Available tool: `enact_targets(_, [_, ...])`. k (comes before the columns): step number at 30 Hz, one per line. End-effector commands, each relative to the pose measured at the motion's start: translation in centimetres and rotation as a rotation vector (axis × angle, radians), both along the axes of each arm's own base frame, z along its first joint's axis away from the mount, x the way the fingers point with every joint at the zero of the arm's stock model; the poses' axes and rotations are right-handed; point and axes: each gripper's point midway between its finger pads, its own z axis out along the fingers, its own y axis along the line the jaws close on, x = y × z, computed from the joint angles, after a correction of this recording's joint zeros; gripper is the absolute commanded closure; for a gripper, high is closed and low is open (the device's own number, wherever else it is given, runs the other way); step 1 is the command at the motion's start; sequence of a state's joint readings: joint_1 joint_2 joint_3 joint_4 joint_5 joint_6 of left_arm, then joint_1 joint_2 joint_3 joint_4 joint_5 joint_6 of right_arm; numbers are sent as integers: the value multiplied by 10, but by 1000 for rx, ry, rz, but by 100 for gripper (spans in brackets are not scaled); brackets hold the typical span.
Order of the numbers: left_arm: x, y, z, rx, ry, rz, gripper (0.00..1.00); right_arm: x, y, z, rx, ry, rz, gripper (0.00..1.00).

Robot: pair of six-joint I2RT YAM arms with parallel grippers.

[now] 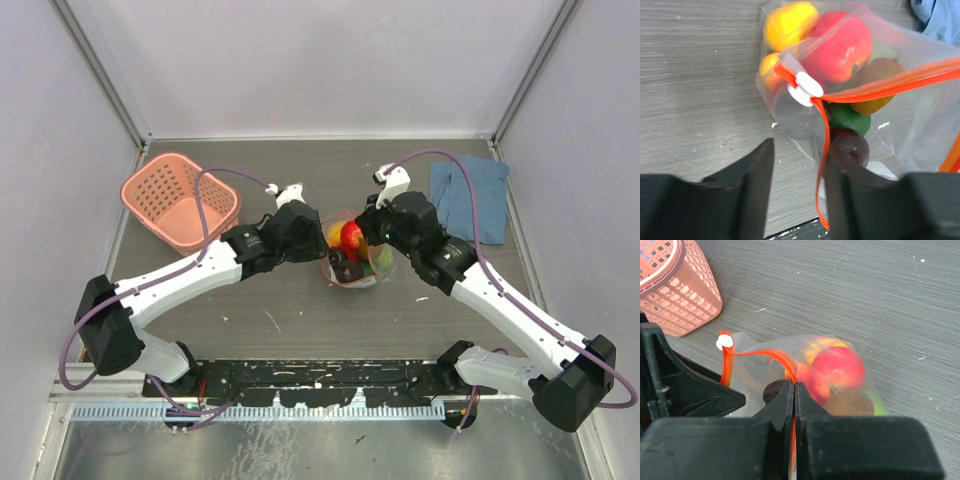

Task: Place the food in the zip-top bag and seal the zipper
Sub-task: Zip the zipper food storage bag at the center of the board.

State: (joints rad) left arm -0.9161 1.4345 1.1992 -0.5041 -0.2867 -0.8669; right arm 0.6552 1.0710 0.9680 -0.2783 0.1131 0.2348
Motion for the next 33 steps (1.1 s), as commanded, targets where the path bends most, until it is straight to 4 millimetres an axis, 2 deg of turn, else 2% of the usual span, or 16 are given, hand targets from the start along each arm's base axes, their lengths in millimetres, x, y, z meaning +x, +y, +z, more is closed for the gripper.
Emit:
enact_targets(1, [5, -24, 26, -103, -20, -36, 63, 4, 5, 19, 44, -63, 5, 100])
enact_targets(7, [1, -27, 33, -148, -9, -32, 87, 6, 4, 19, 35, -66, 1, 100])
enact_targets(11, [-3, -18, 43, -169, -2, 8, 98, 5, 6, 19, 29, -63, 14, 100])
enact_targets(21, [-17, 6, 63, -196, 20, 68, 100, -8, 20, 25, 34, -48, 131, 98])
enact_targets(27, [-22, 17, 65, -160, 50, 104, 100, -18, 19, 28, 9, -44, 181, 77])
enact_targets(30, [-22, 23, 67, -150, 49, 121, 100, -27, 15, 33, -13, -58, 212, 65])
enact_targets(33, [-23, 26, 67, -141, 52, 133, 100, -39, 12, 30, -52, -55, 267, 51])
